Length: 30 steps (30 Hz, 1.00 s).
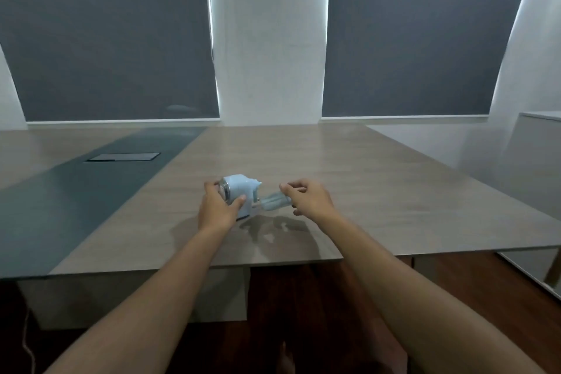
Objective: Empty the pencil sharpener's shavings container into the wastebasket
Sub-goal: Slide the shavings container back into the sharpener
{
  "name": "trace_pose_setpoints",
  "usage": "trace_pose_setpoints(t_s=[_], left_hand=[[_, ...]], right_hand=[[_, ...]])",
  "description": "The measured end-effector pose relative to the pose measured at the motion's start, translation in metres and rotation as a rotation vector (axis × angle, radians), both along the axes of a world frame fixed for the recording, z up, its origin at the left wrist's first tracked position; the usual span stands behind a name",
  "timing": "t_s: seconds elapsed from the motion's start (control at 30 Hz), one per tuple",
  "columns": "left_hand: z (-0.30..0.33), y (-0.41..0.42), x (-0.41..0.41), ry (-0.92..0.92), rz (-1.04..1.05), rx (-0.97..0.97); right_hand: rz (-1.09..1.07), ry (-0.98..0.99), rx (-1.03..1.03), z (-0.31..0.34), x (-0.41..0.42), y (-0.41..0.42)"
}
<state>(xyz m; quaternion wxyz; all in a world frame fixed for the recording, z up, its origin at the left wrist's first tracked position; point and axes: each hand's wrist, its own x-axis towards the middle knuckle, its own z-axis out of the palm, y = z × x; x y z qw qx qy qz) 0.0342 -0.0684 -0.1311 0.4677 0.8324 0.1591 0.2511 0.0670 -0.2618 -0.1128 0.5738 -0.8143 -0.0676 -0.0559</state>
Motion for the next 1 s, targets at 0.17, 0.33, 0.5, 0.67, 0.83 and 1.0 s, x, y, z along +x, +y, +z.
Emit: trace_pose_setpoints(t_s=[0.17, 0.33, 0.5, 0.67, 0.83, 1.0], left_hand=[[0.009, 0.001, 0.003, 0.026, 0.018, -0.217], [0.010, 0.007, -0.001, 0.041, -0.030, -0.328], [0.012, 0.002, -0.008, 0.054, -0.092, -0.335], [0.016, -0.009, -0.009, -0.025, -0.161, -0.404], [0.024, -0.023, -0.013, -0.067, -0.203, -0.396], [0.026, -0.018, -0.019, -0.073, -0.180, -0.393]], right_hand=[[0.000, 0.044, 0.182, -0.002, 0.013, 0.004], [0.032, 0.111, 0.207, 0.002, 0.019, 0.009], [0.141, 0.162, 0.238, 0.003, 0.011, 0.013], [0.184, 0.155, 0.238, 0.005, 0.002, 0.015], [0.144, 0.125, 0.277, 0.006, -0.007, 0.026], [0.144, 0.159, 0.266, 0.009, -0.012, 0.031]])
